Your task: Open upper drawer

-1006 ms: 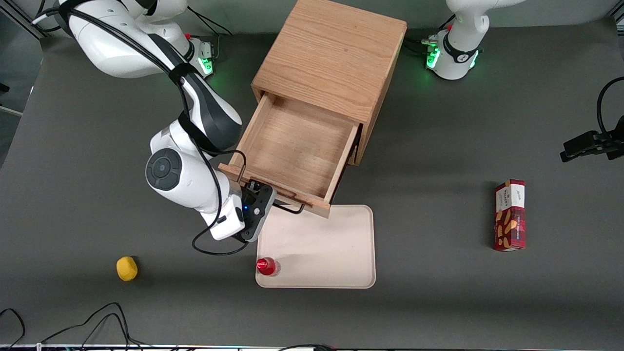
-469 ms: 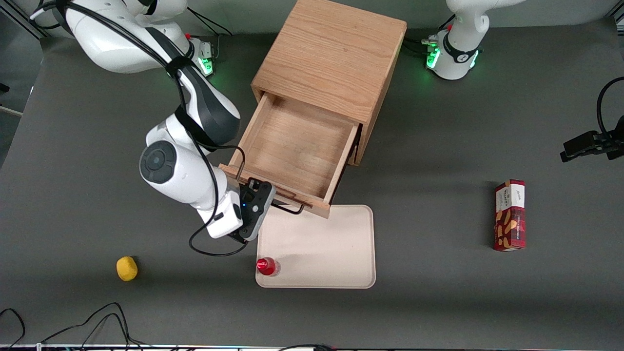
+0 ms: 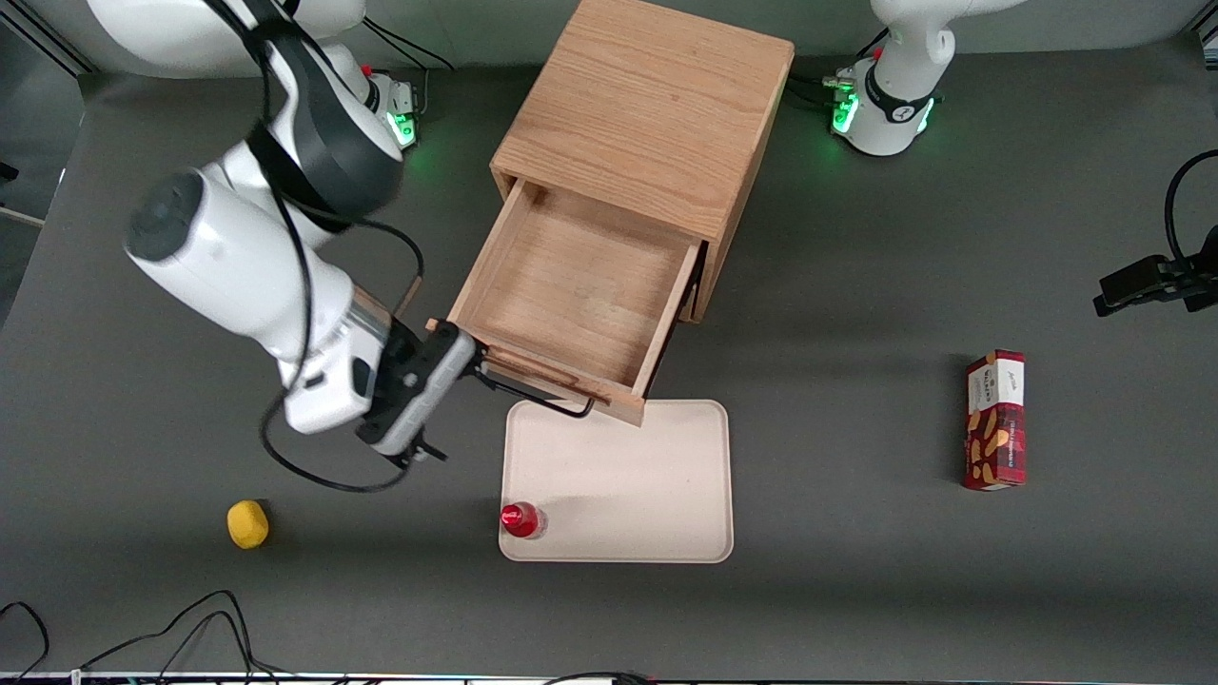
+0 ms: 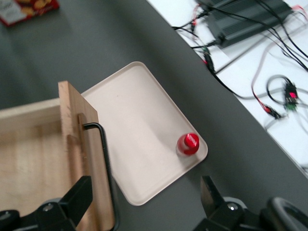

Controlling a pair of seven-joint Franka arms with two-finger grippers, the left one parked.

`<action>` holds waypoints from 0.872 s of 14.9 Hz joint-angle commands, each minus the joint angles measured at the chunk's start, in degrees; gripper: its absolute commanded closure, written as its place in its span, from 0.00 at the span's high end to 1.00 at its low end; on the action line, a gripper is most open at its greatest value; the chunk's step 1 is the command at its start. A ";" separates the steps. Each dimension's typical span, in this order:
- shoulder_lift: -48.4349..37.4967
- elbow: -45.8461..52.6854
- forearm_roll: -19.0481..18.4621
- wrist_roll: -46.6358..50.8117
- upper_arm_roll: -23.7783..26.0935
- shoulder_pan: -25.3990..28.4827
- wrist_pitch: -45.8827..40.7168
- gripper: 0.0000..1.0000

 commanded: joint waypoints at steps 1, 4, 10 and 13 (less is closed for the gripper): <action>-10.94 -10.69 1.46 11.12 -1.34 -1.62 -2.90 1.00; -17.89 -15.97 0.84 17.38 -1.42 -7.68 -10.11 1.00; -25.63 -17.83 -0.74 25.82 -2.65 -17.54 -25.06 1.00; -27.04 -17.74 -6.00 29.52 -3.36 -18.25 -29.46 1.00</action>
